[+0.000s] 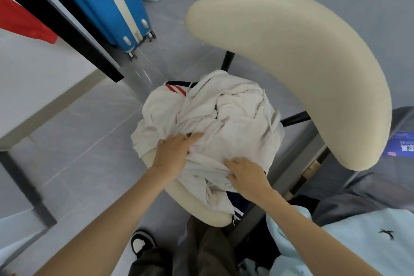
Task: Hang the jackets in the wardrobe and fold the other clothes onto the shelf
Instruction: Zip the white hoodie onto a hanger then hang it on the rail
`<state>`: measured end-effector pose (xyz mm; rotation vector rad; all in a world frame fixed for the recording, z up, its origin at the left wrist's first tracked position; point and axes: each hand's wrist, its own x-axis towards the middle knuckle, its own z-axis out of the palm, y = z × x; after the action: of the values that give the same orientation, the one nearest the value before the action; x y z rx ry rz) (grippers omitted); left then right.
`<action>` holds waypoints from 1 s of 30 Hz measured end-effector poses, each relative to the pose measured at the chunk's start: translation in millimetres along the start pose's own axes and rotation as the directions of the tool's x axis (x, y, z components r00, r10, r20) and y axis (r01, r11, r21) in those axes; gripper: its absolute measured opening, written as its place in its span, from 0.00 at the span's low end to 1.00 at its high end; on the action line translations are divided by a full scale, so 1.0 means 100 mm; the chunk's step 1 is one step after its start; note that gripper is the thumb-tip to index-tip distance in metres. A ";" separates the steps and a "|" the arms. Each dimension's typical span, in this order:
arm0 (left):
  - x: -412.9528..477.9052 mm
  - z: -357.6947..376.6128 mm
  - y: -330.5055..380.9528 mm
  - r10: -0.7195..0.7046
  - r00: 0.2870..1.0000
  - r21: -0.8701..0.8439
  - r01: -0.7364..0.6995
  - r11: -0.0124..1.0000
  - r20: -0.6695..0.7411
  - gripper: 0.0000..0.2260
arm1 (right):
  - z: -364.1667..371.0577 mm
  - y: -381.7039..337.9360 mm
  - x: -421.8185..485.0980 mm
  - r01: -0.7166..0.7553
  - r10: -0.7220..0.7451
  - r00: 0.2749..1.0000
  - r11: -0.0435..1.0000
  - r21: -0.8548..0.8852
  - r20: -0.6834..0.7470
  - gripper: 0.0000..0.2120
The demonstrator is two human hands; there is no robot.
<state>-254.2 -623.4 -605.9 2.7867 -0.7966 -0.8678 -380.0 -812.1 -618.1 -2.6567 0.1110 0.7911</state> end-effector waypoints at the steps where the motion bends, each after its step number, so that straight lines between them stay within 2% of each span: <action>1: -0.07 0.00 -0.01 -0.006 1.000 0.016 0.005 1.000 0.019 0.33 | 0.00 0.01 -0.08 -0.035 0.036 0.999 0.999 -0.022 0.020 0.15; 5: -0.34 0.01 -0.04 -0.012 0.995 0.025 0.010 1.000 0.095 0.29 | -0.02 0.03 -0.30 -0.240 0.238 0.968 0.971 0.008 0.084 0.12; 10: -0.48 -0.14 -0.02 0.000 0.982 -0.108 0.021 0.994 0.189 0.23 | -0.18 0.04 -0.30 -0.306 0.257 0.913 0.945 0.115 0.316 0.19; 12: -0.41 -0.22 0.01 -0.026 0.995 -0.208 0.046 0.977 0.098 0.20 | -0.29 0.02 -0.23 -0.316 0.271 0.936 0.927 0.201 0.223 0.18; 15: -0.16 -0.32 0.07 -0.052 0.982 -0.177 0.019 0.984 -0.184 0.16 | -0.48 0.02 -0.01 -0.291 0.329 0.942 0.903 0.315 -0.072 0.18; 17: 0.07 -0.38 0.10 -0.096 0.961 -0.188 0.047 0.981 -0.258 0.17 | -0.62 0.04 0.19 -0.257 0.333 0.926 0.900 0.351 -0.176 0.19; 20: 0.44 -0.40 0.13 -0.132 0.976 -0.193 0.099 0.976 -0.171 0.20 | -0.78 0.13 0.54 -0.231 0.326 0.915 0.906 0.354 -0.238 0.21; 24: 0.79 -0.32 0.14 -0.085 0.995 -0.077 0.081 0.994 -0.058 0.20 | -0.85 0.24 0.96 -0.199 0.273 0.939 0.928 0.315 -0.210 0.25; 27: 0.88 -0.26 0.13 -0.095 0.993 -0.056 0.091 0.994 -0.068 0.17 | -0.85 0.25 1.15 -0.176 0.232 0.956 0.943 0.281 -0.180 0.25; 30: 0.85 -0.25 0.11 -0.087 0.985 -0.092 0.073 0.993 -0.152 0.12 | -0.84 0.20 1.22 -0.188 0.235 0.954 0.953 0.238 -0.185 0.26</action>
<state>-185.6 -677.7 -624.4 2.7847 -0.6123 -0.6686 -237.8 -857.7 -625.4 -2.5357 0.5177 0.5204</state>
